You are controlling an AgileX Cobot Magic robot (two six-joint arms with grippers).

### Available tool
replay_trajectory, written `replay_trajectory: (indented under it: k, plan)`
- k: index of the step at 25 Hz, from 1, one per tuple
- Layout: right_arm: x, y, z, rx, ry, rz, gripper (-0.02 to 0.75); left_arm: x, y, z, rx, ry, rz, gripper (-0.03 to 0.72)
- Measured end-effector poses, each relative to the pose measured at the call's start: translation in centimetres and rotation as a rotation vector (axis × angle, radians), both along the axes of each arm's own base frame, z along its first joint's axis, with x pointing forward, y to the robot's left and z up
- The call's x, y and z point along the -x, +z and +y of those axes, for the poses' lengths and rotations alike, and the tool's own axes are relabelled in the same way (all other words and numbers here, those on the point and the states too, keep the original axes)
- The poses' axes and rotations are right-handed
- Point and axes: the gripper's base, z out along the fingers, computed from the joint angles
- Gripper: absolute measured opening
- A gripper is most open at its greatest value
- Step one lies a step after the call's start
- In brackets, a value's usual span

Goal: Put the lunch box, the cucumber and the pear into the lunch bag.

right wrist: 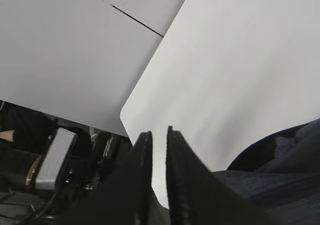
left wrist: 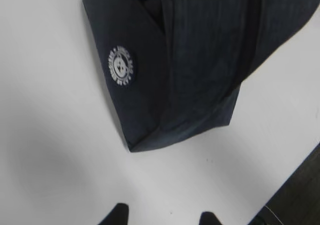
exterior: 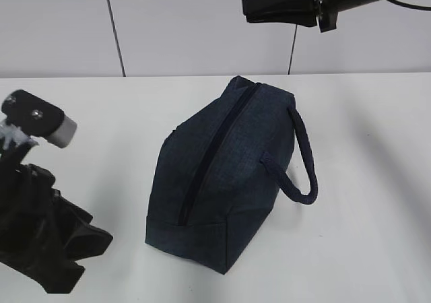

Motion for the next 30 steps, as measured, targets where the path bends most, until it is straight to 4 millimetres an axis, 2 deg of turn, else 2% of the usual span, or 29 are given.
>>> replay_trajectory:
  k: [5, 11, 20, 25, 30]
  plan:
    - [1.5, -0.5, -0.1, 0.018, 0.020, -0.023, 0.038, 1.0, 2.2, 0.8, 0.060, 0.007, -0.092, 0.260]
    - [1.8, -0.4, -0.1, 0.031, 0.026, -0.069, 0.018, 1.3, 2.7, 1.0, 0.074, 0.006, -0.110, 0.258]
    - [-0.6, 1.4, -1.2, 0.212, -0.133, -0.495, 0.014, 1.3, 2.7, 1.0, 0.073, 0.006, -0.109, 0.257]
    - [-2.3, 1.6, -2.6, 0.378, -0.314, -0.668, 0.014, 1.3, 2.7, 1.0, 0.074, 0.006, -0.111, 0.255]
    - [-4.0, 2.1, -5.0, 0.611, -0.546, -0.817, 0.014, 1.3, 2.7, 1.1, 0.067, 0.003, -0.120, 0.255]
